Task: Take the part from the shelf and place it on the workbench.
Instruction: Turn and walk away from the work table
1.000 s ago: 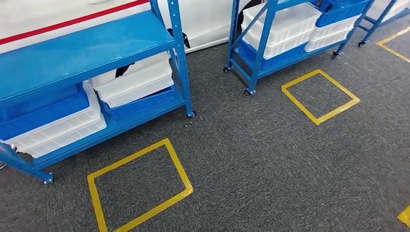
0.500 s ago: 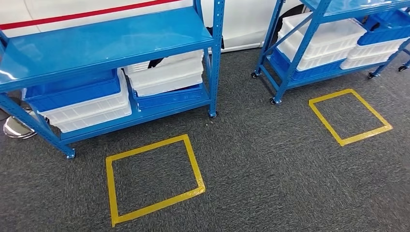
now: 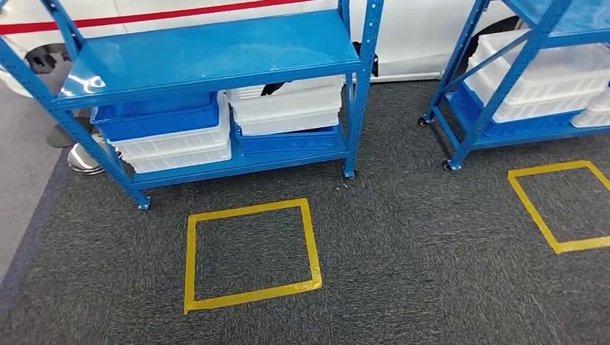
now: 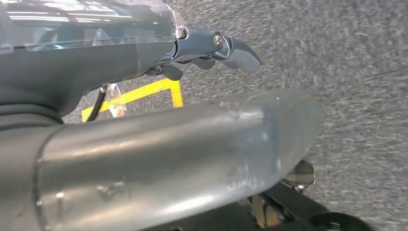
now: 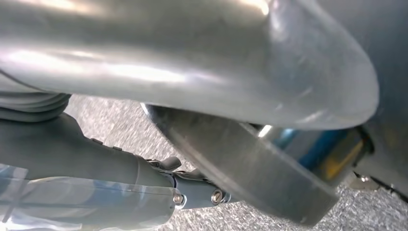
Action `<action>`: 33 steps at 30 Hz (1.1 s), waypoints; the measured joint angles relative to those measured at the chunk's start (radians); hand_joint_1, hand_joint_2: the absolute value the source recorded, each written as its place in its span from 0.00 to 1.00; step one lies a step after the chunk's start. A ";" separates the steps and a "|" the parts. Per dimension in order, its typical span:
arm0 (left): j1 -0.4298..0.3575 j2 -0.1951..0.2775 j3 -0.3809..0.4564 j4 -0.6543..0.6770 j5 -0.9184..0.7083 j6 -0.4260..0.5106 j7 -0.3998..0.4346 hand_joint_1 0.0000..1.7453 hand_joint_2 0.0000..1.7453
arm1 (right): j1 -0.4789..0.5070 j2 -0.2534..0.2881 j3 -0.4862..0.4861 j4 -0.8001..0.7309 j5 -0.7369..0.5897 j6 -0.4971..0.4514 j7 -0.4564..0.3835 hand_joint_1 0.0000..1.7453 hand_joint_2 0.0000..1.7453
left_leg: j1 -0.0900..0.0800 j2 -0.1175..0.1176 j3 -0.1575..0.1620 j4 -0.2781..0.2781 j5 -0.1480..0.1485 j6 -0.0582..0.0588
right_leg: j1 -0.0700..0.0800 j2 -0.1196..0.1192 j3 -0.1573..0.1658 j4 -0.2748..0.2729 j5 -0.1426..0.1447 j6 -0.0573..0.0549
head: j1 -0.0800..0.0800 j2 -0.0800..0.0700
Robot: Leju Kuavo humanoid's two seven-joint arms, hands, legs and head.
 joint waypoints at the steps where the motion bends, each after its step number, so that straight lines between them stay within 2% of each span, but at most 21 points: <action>1: 0.001 0.000 0.000 0.000 0.000 -0.001 0.000 0.00 0.00 | 0.000 0.000 0.000 0.000 0.000 0.000 0.000 0.00 0.00 | 0.000 0.003 0.007 -0.007 0.013 0.001 | 0.002 -0.013 0.001 0.000 -0.001 0.000 | 0.000 0.000; 2: 0.002 0.000 0.000 0.000 -0.001 -0.002 0.000 0.00 0.00 | 0.000 0.000 0.000 0.000 0.000 0.001 0.000 0.00 0.00 | -0.001 0.006 0.035 -0.056 0.042 0.005 | 0.003 -0.022 0.003 0.000 -0.002 0.001 | 0.000 0.000; 4: 0.003 0.000 0.000 0.000 -0.004 -0.002 0.000 0.00 0.00 | 0.000 0.000 0.000 0.000 -0.002 -0.003 -0.001 0.00 0.00 | -0.006 0.019 0.111 -0.195 0.098 0.018 | 0.007 -0.035 0.007 0.001 -0.005 0.005 | 0.000 0.000; 5: 0.003 0.000 0.000 0.000 -0.005 -0.002 0.000 0.00 0.00 | -0.001 0.001 -0.001 0.000 -0.004 -0.008 -0.003 0.00 0.00 | -0.010 0.024 0.138 -0.245 0.113 0.025 | 0.008 -0.039 0.007 0.002 -0.006 0.009 | 0.000 0.000; 6: 0.004 0.000 0.000 0.000 -0.005 -0.002 -0.001 0.00 0.00 | -0.002 0.001 -0.001 0.000 -0.008 -0.014 -0.006 0.00 0.00 | -0.013 0.029 0.150 -0.270 0.116 0.030 | 0.009 -0.042 0.007 0.002 -0.006 0.014 | 0.000 0.000; 8: 0.007 0.000 0.001 0.000 -0.003 -0.006 -0.005 0.00 0.00 | -0.004 0.001 -0.002 0.000 -0.014 -0.029 -0.016 0.00 0.00 | -0.015 0.028 0.150 -0.280 0.116 0.038 | 0.009 -0.045 0.009 -0.001 -0.004 0.024 | 0.000 0.000; 10: 0.009 0.000 0.002 0.000 0.000 -0.009 -0.007 0.00 0.00 | -0.006 0.001 -0.004 -0.001 -0.017 -0.039 -0.023 0.00 0.00 | -0.010 0.025 0.157 -0.294 0.124 0.048 | 0.007 -0.022 0.005 0.015 -0.017 0.035 | 0.003 0.000; 12: 0.006 -0.001 0.002 0.000 0.001 -0.010 -0.008 0.00 0.00 | -0.005 -0.001 -0.007 -0.001 -0.018 -0.043 -0.026 0.00 0.00 | -0.006 0.021 0.162 -0.304 0.132 0.057 | 0.003 0.018 -0.036 0.099 -0.068 0.045 | 0.007 0.000; 14: 0.003 -0.002 0.002 0.000 0.001 -0.011 -0.009 0.00 0.00 | -0.003 -0.002 -0.009 -0.001 -0.019 -0.045 -0.026 0.00 0.00 | -0.006 0.015 0.159 -0.303 0.133 0.060 | 0.002 0.034 -0.103 0.225 -0.120 0.050 | 0.009 0.000; 15: 0.003 -0.002 0.002 0.000 0.001 -0.011 -0.008 0.00 0.00 | -0.002 -0.003 -0.009 -0.001 -0.019 -0.046 -0.027 0.00 0.00 | -0.006 0.011 0.159 -0.303 0.133 0.059 | 0.001 0.035 -0.125 0.261 -0.123 0.053 | 0.009 0.000; 16: 0.003 -0.003 0.002 0.000 0.001 -0.011 -0.007 0.00 0.00 | -0.001 -0.003 -0.009 -0.001 -0.019 -0.047 -0.027 0.00 0.00 | -0.006 0.007 0.160 -0.302 0.132 0.058 | 0.000 0.035 -0.130 0.263 -0.107 0.054 | 0.009 0.000; 17: 0.003 -0.003 0.002 0.000 0.002 -0.014 -0.006 0.00 0.00 | -0.001 -0.004 -0.009 -0.001 -0.019 -0.048 -0.027 0.00 0.00 | -0.005 0.003 0.161 -0.300 0.130 0.057 | -0.003 0.035 -0.116 0.225 -0.073 0.055 | 0.009 0.000; 18: 0.003 -0.004 0.003 0.000 0.004 -0.019 -0.005 0.00 0.00 | -0.001 -0.004 -0.009 -0.001 -0.019 -0.049 -0.028 0.00 0.00 | -0.005 -0.001 0.163 -0.298 0.128 0.054 | -0.005 0.037 -0.088 0.160 -0.032 0.055 | 0.009 0.000; 20: 0.002 -0.005 0.006 0.000 0.012 -0.035 -0.001 0.00 0.00 | -0.001 -0.005 -0.010 -0.001 -0.018 -0.050 -0.031 0.00 0.00 | -0.007 -0.008 0.160 -0.288 0.120 0.044 | -0.007 0.044 -0.037 0.045 0.015 0.050 | 0.010 0.000; 21: 0.001 -0.005 0.009 0.000 0.018 -0.044 0.001 0.00 0.00 | -0.001 -0.005 -0.010 -0.001 -0.018 -0.049 -0.032 0.00 0.00 | -0.010 -0.011 0.157 -0.282 0.116 0.040 | -0.007 0.047 -0.025 0.016 0.021 0.047 | 0.011 0.000; 22: 0.001 -0.005 0.013 0.000 0.022 -0.053 0.002 0.00 0.00 | -0.001 -0.005 -0.010 -0.001 -0.018 -0.049 -0.032 0.00 0.00 | -0.012 -0.012 0.154 -0.278 0.115 0.042 | -0.007 0.048 -0.024 0.007 0.018 0.043 | 0.012 0.000; 25: 0.001 -0.005 0.029 0.000 0.041 -0.076 -0.005 0.00 0.00 | 0.000 -0.004 -0.010 0.000 -0.017 -0.049 -0.033 0.00 0.00 | -0.012 -0.012 0.154 -0.280 0.115 0.055 | -0.004 0.047 -0.023 0.005 0.019 0.036 | 0.012 0.000; 30: 0.000 -0.005 0.051 0.000 0.055 -0.082 -0.009 0.00 0.00 | 0.000 -0.004 -0.010 0.000 -0.017 -0.048 -0.033 0.00 0.00 | -0.011 -0.012 0.159 -0.289 0.117 0.048 | -0.002 0.047 -0.021 0.005 0.016 0.028 | 0.011 0.000; 33: 0.000 -0.005 0.056 0.000 0.056 -0.082 -0.009 0.00 0.00 | 0.000 -0.004 -0.011 0.000 -0.017 -0.048 -0.033 0.00 0.00 | -0.010 -0.012 0.160 -0.291 0.117 0.039 | -0.001 0.047 -0.021 0.005 0.016 0.026 | 0.012 0.000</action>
